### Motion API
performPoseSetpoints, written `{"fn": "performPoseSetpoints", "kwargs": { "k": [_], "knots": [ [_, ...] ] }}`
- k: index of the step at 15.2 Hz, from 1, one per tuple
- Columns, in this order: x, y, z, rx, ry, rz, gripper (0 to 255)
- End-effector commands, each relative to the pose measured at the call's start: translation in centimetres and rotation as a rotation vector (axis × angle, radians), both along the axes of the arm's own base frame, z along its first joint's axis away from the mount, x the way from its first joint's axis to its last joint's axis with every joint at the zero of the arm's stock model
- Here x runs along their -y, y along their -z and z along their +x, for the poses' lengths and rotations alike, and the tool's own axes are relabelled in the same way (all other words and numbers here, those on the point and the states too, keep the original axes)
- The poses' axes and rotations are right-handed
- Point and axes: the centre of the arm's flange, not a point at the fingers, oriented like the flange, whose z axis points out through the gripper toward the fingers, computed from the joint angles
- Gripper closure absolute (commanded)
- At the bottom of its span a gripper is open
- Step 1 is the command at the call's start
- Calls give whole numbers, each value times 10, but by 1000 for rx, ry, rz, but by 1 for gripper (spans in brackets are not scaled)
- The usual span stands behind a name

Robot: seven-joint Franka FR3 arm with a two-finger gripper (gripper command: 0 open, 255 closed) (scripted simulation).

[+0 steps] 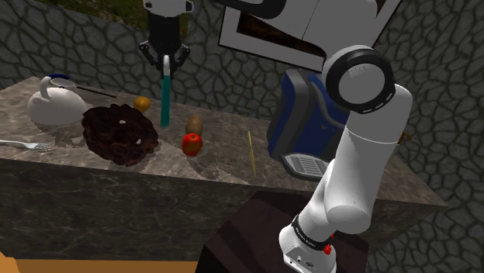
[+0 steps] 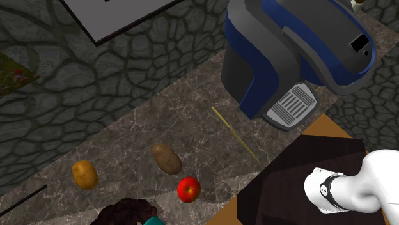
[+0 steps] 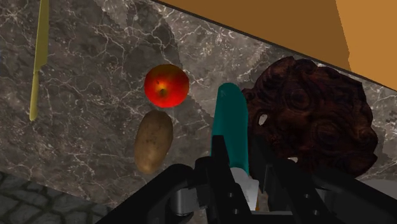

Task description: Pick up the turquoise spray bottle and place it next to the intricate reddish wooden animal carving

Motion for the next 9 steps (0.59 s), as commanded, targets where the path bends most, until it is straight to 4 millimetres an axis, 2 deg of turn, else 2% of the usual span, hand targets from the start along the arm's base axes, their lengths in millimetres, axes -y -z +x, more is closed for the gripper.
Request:
{"fn": "performPoseSetpoints", "kwargs": {
  "k": [1,9],
  "knots": [
    [0,12,0,1,0,0,255],
    [0,54,0,1,0,0,255]
  ]
}}
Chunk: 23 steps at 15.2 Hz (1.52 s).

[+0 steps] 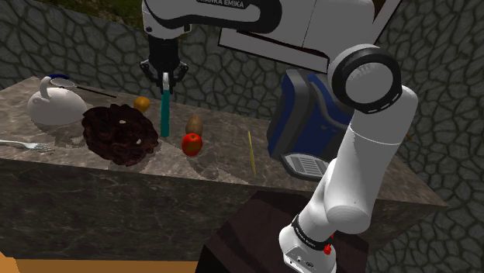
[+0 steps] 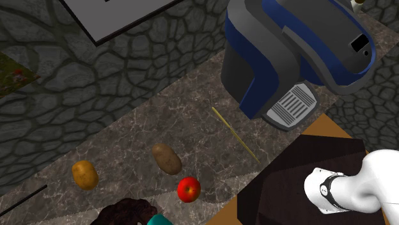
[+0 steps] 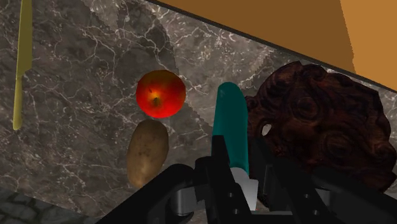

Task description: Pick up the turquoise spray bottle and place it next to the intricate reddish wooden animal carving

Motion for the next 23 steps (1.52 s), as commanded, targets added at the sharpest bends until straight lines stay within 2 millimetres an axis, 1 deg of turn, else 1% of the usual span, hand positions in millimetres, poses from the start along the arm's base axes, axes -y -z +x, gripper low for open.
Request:
{"fn": "performPoseSetpoints", "kwargs": {
  "k": [1,23],
  "knots": [
    [1,9,1,1,0,0,255],
    [1,126,1,1,0,0,255]
  ]
}}
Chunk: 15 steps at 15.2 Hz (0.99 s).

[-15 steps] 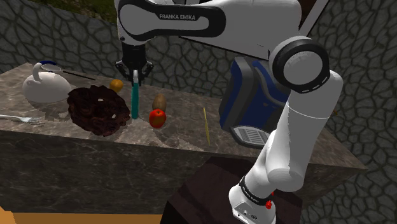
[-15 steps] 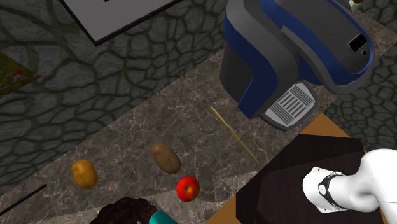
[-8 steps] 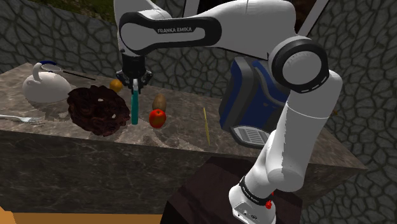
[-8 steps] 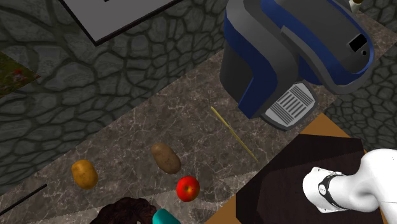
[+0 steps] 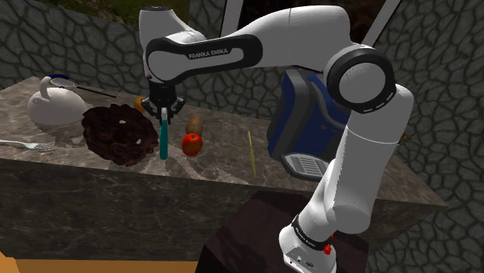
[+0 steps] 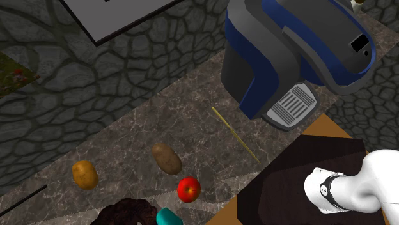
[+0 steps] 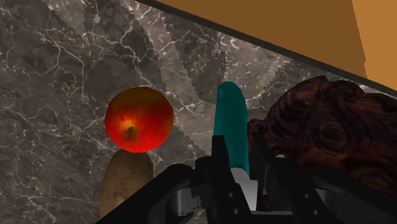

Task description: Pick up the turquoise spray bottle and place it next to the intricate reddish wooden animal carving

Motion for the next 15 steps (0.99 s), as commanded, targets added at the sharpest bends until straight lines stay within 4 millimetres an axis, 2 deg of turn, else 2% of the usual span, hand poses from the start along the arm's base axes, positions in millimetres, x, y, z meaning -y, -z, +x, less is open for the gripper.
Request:
{"fn": "performPoseSetpoints", "kwargs": {
  "k": [1,9,10,15],
  "knots": [
    [1,9,0,1,0,0,255],
    [1,9,0,1,0,0,255],
    [1,9,0,1,0,0,0],
    [1,9,0,1,0,0,0]
  ]
}}
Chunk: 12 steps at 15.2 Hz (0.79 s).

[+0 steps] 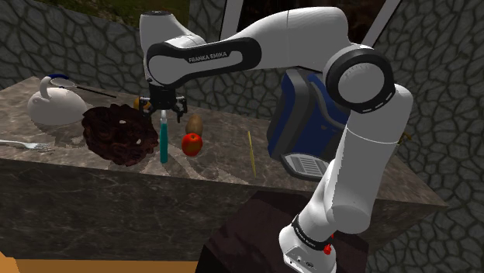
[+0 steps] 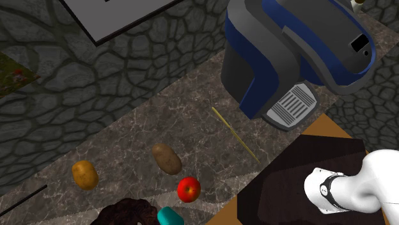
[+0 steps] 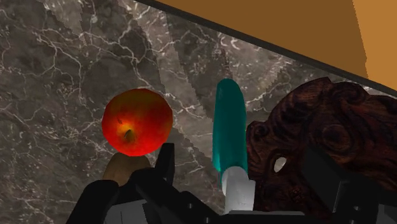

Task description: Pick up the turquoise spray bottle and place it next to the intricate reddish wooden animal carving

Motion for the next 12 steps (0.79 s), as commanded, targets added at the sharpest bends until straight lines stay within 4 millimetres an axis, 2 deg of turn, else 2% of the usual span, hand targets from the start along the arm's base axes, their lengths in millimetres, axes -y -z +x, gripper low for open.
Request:
{"fn": "performPoseSetpoints", "kwargs": {
  "k": [1,4,12],
  "knots": [
    [-2,-13,0,0,0,0,0],
    [-6,-50,-1,0,0,0,0],
    [-6,-50,-1,0,0,0,0]
  ]
}}
